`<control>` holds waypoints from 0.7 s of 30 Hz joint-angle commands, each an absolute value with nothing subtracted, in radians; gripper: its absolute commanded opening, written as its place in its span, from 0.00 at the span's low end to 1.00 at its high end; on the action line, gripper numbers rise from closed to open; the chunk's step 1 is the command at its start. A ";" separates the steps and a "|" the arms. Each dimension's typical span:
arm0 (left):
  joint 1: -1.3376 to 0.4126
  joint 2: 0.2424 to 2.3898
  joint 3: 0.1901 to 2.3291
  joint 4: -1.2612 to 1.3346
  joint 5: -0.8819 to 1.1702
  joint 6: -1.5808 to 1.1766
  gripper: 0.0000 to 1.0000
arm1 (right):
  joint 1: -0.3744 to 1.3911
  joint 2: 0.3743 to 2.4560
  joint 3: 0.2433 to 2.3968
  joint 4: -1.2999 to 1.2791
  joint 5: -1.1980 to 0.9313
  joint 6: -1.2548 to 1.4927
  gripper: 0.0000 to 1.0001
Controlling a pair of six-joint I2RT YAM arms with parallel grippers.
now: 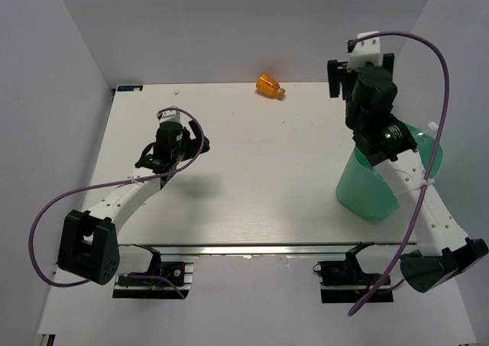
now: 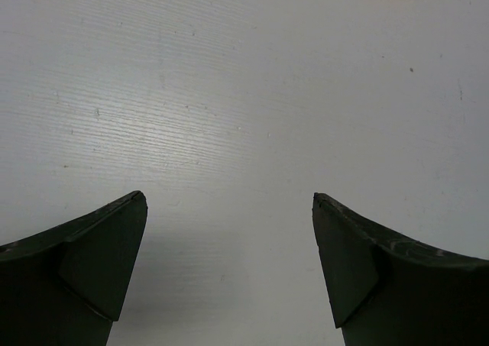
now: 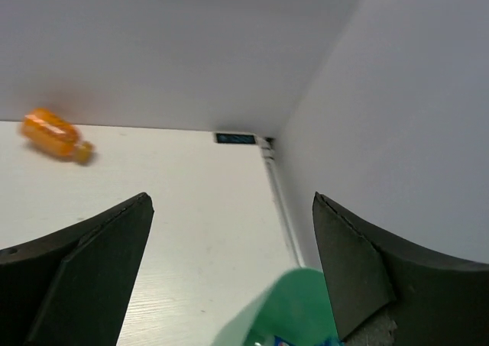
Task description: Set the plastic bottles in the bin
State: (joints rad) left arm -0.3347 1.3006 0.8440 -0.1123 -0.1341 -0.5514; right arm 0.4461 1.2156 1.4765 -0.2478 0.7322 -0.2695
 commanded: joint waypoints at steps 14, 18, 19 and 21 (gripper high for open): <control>-0.307 1.403 0.926 -0.074 -0.175 -0.514 0.98 | 0.557 2.041 2.074 -0.216 0.285 -0.267 0.89; -0.270 1.454 0.936 -0.046 -0.152 -0.515 0.98 | 0.551 2.296 2.321 -0.166 0.310 -0.302 0.89; -0.264 1.460 0.937 -0.040 -0.149 -0.515 0.98 | 0.546 2.333 2.336 -0.140 0.308 -0.308 0.89; -0.250 1.477 0.940 -0.029 -0.144 -0.509 0.98 | 0.538 2.396 2.316 -0.028 0.273 -0.316 0.89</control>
